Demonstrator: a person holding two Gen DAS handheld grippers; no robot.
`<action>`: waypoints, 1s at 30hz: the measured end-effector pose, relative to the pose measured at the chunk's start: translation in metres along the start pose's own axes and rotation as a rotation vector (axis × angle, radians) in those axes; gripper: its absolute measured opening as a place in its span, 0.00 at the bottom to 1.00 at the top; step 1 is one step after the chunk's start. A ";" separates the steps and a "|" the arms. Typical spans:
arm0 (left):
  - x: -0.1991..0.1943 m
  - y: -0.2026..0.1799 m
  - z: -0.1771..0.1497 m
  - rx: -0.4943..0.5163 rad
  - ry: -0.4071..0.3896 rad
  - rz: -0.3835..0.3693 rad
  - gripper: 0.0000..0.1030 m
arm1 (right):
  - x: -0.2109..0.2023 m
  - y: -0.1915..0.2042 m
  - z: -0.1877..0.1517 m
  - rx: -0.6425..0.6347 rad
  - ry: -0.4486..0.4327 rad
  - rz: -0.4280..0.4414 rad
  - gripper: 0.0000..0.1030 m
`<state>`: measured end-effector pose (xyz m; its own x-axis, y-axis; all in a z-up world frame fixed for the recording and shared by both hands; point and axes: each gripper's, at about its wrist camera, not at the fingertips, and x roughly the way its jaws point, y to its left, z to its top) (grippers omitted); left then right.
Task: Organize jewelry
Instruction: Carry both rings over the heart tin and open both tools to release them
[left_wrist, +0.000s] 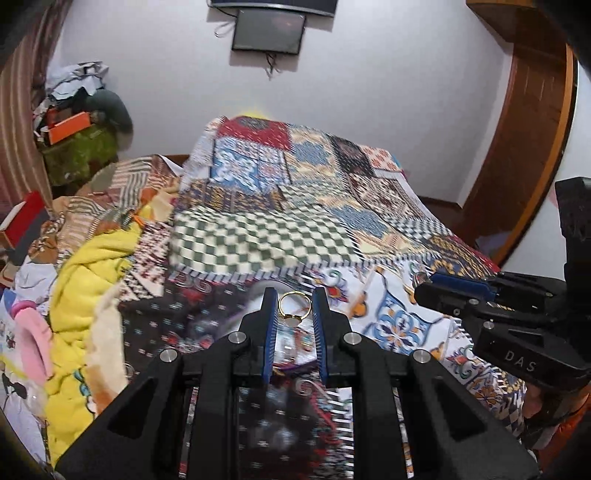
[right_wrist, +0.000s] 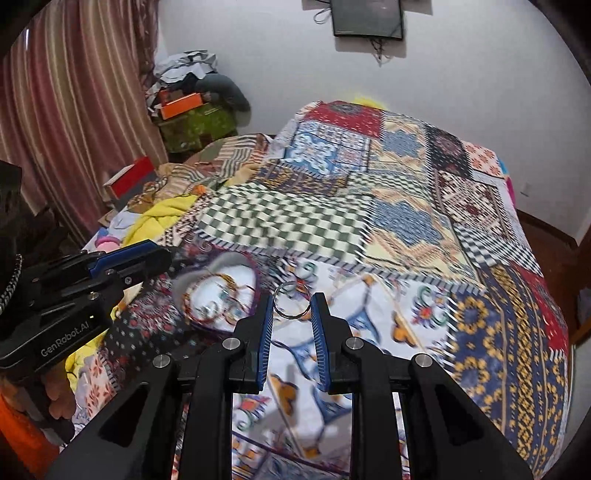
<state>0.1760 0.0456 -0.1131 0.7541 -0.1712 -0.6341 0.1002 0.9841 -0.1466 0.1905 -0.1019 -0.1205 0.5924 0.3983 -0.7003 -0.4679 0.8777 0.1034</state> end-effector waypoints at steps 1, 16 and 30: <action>-0.001 0.006 0.001 -0.006 -0.007 0.007 0.17 | 0.003 0.005 0.003 -0.005 -0.001 0.005 0.18; 0.022 0.043 -0.003 -0.067 0.019 0.017 0.17 | 0.054 0.040 0.013 -0.097 0.054 0.045 0.18; 0.053 0.043 -0.012 -0.065 0.086 -0.013 0.17 | 0.082 0.048 0.003 -0.150 0.141 0.095 0.19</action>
<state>0.2128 0.0784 -0.1618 0.6942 -0.1897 -0.6944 0.0652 0.9773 -0.2018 0.2183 -0.0258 -0.1711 0.4486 0.4273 -0.7850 -0.6160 0.7842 0.0748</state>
